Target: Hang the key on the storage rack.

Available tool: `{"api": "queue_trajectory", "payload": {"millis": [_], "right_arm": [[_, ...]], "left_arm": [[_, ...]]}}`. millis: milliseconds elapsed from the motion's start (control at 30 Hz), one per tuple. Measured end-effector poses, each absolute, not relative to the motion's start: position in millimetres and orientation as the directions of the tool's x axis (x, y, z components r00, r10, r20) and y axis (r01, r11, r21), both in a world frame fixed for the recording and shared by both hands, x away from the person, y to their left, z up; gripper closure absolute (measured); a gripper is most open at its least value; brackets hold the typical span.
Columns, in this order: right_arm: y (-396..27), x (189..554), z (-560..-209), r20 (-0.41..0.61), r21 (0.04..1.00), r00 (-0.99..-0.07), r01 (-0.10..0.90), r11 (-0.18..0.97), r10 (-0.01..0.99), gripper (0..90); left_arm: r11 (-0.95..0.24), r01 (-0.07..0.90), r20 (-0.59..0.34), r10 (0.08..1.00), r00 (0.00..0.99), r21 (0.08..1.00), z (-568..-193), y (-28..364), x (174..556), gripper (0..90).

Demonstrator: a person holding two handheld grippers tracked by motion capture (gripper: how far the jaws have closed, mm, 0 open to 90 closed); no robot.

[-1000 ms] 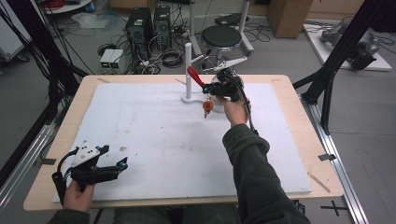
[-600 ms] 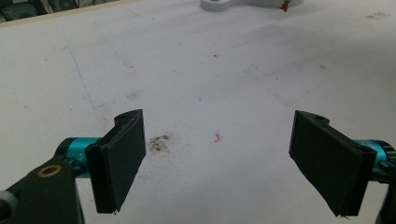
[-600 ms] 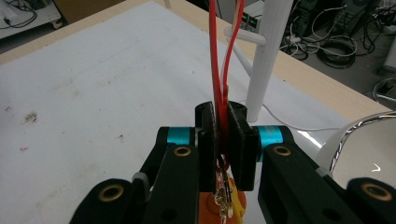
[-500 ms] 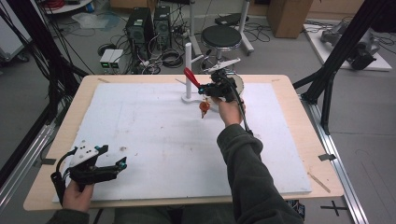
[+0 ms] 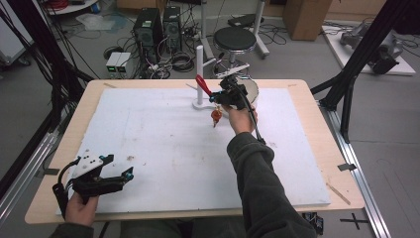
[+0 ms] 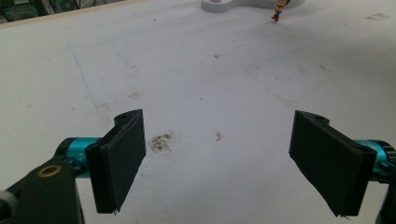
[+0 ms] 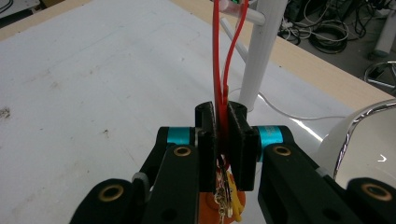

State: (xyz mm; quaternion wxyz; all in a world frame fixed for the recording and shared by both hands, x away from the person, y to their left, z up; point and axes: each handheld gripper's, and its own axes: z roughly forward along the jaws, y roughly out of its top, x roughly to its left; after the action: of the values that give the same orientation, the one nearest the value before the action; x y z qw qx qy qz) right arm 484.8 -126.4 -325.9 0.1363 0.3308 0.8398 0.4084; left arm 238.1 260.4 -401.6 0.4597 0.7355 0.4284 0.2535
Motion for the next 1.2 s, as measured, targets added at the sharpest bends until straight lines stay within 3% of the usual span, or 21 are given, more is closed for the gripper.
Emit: {"api": "queue_trajectory", "payload": {"millis": [1200], "right_arm": [[-110,497,-343,0.006,0.695,-0.711,0.508,0.508,0.703,83.3]], "left_arm": [[-0.210,0.397,-0.021,0.863,0.504,0.894,-401,260,238,19.1]]}}
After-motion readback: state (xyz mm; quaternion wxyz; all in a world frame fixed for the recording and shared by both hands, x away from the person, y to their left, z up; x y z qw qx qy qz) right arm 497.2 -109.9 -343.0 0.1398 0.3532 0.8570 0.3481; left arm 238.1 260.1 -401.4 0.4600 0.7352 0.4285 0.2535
